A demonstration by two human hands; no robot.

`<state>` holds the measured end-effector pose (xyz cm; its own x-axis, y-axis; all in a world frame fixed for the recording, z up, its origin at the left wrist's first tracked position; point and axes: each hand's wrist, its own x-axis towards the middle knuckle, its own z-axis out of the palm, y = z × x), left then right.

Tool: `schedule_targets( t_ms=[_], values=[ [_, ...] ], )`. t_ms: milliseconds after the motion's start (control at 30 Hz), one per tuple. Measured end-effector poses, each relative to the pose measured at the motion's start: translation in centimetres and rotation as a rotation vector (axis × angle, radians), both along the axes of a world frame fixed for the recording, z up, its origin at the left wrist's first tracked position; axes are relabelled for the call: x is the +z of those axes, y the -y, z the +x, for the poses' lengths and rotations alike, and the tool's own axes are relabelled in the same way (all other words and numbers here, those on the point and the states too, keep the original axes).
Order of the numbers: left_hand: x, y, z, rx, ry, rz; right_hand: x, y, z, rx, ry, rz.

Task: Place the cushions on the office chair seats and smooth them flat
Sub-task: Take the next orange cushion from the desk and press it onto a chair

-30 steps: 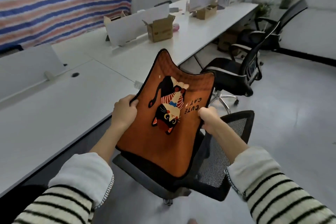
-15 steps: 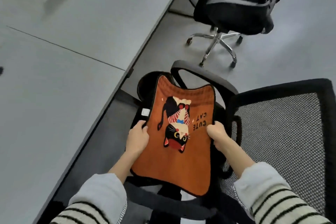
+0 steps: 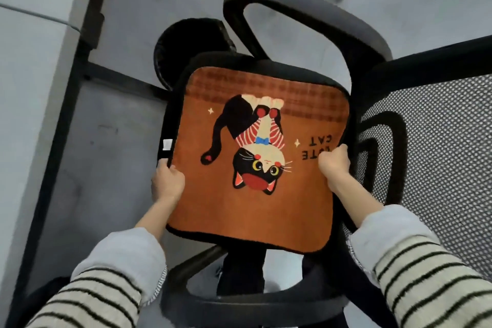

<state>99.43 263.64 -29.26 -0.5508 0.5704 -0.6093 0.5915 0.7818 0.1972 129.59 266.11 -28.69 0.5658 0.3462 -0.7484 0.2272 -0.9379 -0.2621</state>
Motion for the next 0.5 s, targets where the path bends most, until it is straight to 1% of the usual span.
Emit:
schedule_targets(
  t_ms=[67, 167, 233, 267, 333, 400, 433, 500],
  values=[
    [-1.4, -0.3, -1.0, 0.038, 0.026, -0.020, -1.2, -0.2, 0.1, -0.008, 0.062, 0.000],
    [-2.3, -0.8, -1.0, 0.076, 0.008, 0.001, -1.8, -0.6, -0.2, -0.009, 0.099, 0.001],
    [-2.2, -1.5, -0.4, 0.096, -0.029, 0.037, -1.7, -1.0, -0.7, 0.027, 0.143, 0.052],
    [-2.0, -1.9, -0.1, 0.072, -0.065, 0.038, -1.5, -1.1, -1.0, 0.069, 0.168, 0.104],
    [-1.8, -3.4, 0.8, -0.044, -0.117, 0.036, -1.2, -1.7, -1.1, 0.244, 0.239, 0.221],
    [-1.9, -5.2, 1.9, -0.225, -0.114, 0.065, -1.4, -2.5, -0.4, 0.505, 0.367, 0.314],
    [-2.3, -6.3, 2.4, -0.321, -0.111, 0.082, -1.9, -3.3, 0.1, 0.625, 0.420, 0.347],
    [-3.5, -9.0, 3.6, -0.489, -0.117, 0.112, -3.1, -5.2, 1.1, 0.782, 0.442, 0.351]
  ],
)
